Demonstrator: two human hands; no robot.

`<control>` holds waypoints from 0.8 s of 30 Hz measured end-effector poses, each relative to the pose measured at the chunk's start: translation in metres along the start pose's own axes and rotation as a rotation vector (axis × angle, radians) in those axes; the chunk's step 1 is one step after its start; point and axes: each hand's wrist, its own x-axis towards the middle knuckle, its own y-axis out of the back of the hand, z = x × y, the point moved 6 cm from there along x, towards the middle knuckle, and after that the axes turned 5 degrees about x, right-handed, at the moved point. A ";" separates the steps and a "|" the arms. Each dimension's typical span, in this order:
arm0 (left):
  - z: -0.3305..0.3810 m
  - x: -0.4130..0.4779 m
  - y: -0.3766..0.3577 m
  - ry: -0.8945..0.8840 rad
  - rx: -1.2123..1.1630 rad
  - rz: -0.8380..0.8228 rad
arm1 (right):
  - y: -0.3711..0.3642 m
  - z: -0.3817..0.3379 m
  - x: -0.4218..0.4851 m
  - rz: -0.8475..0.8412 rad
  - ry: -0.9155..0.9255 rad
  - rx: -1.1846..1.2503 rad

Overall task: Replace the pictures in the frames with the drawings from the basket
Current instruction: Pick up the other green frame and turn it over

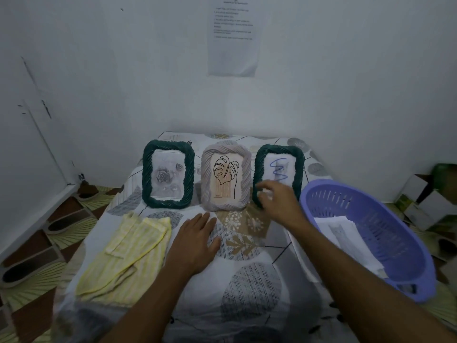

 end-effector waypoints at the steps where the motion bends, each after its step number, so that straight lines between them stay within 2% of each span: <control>1: 0.000 0.000 0.000 0.000 -0.006 0.004 | 0.015 -0.002 0.013 0.054 0.003 -0.011; 5: 0.000 0.000 0.000 0.003 0.002 0.002 | 0.065 0.008 0.059 0.217 -0.002 -0.141; 7: 0.000 0.001 0.000 0.000 0.006 0.009 | 0.079 0.024 0.073 0.244 -0.073 -0.162; 11: 0.000 0.001 0.002 -0.005 0.011 0.036 | 0.076 0.060 0.083 0.174 -0.299 0.008; 16: 0.001 0.001 0.004 -0.008 0.006 0.059 | 0.080 0.085 0.085 0.262 -0.411 0.209; 18: 0.002 0.002 0.005 -0.008 0.014 0.063 | 0.080 0.085 0.086 0.261 -0.414 0.331; 24: 0.005 0.000 0.014 -0.023 -0.032 0.104 | 0.125 0.046 0.093 0.418 -0.260 0.519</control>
